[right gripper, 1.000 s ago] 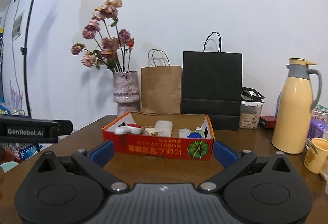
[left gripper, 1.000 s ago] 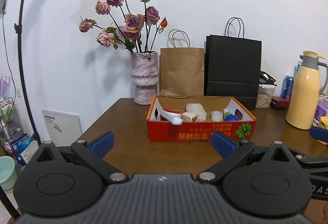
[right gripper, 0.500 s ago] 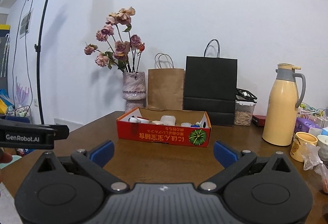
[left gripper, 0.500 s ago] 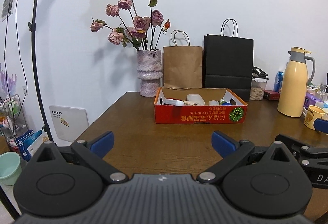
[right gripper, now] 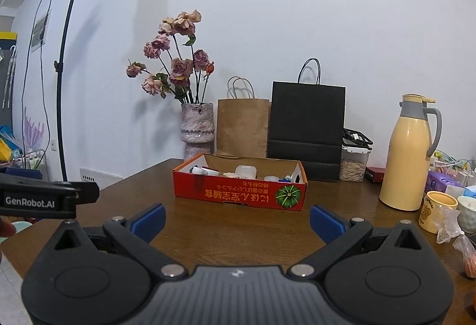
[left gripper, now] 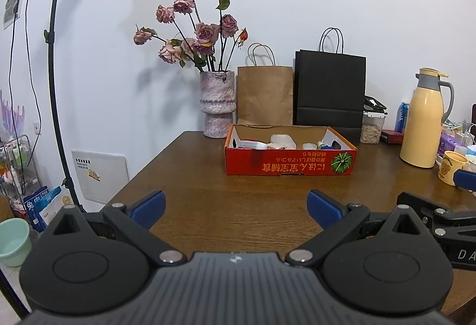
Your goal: Organize rigid objects
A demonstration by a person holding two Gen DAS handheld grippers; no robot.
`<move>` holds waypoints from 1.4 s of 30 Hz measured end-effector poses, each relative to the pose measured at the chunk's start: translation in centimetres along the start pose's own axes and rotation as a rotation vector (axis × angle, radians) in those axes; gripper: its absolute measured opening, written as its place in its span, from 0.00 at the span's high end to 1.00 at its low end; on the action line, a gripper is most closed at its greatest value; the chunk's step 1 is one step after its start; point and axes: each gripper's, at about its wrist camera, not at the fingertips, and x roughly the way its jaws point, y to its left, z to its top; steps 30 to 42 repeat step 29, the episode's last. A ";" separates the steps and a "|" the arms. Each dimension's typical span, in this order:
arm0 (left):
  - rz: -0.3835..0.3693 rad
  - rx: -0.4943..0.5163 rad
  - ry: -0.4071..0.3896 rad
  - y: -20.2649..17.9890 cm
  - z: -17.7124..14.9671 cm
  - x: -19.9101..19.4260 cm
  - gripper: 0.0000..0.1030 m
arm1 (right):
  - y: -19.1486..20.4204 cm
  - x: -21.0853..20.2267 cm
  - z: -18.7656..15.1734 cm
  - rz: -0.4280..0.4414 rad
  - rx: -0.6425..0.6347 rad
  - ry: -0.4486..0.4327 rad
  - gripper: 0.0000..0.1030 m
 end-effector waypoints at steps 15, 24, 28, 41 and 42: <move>0.003 -0.002 0.005 0.2 -0.2 0.0 0.00 | 0.2 0.2 -0.2 0.000 -0.005 0.006 0.00; 0.009 -0.005 0.009 0.3 -0.1 0.2 0.00 | 0.4 0.5 -0.6 0.001 -0.009 0.016 0.00; 0.008 -0.007 0.010 0.3 0.0 0.3 0.00 | 0.6 0.6 -0.7 0.003 -0.012 0.020 0.00; 0.005 -0.007 0.010 0.2 0.0 0.3 0.00 | 0.6 0.7 -0.7 0.002 -0.012 0.021 0.00; 0.005 -0.007 0.010 0.2 0.0 0.3 0.00 | 0.6 0.7 -0.7 0.002 -0.012 0.021 0.00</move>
